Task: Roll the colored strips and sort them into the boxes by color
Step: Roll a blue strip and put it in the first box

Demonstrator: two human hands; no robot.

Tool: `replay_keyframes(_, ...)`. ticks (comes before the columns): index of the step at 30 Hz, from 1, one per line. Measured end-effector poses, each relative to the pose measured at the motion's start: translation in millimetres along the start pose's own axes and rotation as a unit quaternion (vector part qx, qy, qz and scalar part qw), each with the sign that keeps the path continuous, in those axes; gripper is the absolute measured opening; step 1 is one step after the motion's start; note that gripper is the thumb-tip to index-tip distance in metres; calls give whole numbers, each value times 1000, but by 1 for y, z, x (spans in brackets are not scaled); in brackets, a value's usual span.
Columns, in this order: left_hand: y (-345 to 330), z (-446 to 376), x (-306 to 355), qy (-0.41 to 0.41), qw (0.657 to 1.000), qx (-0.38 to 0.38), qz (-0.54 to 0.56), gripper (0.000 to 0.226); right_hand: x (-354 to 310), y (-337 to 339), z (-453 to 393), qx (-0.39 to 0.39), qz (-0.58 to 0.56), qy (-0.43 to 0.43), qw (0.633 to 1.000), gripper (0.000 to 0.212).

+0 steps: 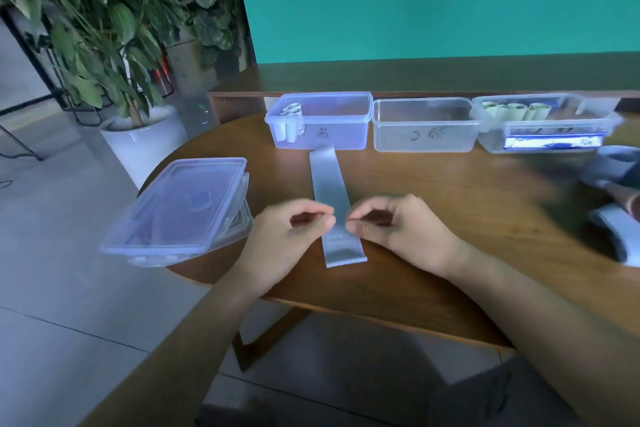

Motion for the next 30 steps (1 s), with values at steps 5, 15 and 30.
replay_keyframes(5,11,35,6,-61,998,-22,-11,14,-13,4,26,-36,58,67,995,9)
replay_keyframes(15,12,43,5,-97,992,-12,-82,14,-13,6,42,-34,55,80,995,10)
replay_keyframes(30,9,35,5,-78,983,-37,-164,22,-10,2,42,-12,107,56,993,2)
Point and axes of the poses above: each hand's wrist, its own z-axis away from the middle knuckle, its own y-axis out of the back of the hand, x = y × z, the point moved 1 cm from there along -z, towards the middle knuckle, and after that the axes turned 11 degrees about x, right-handed, at the moved point
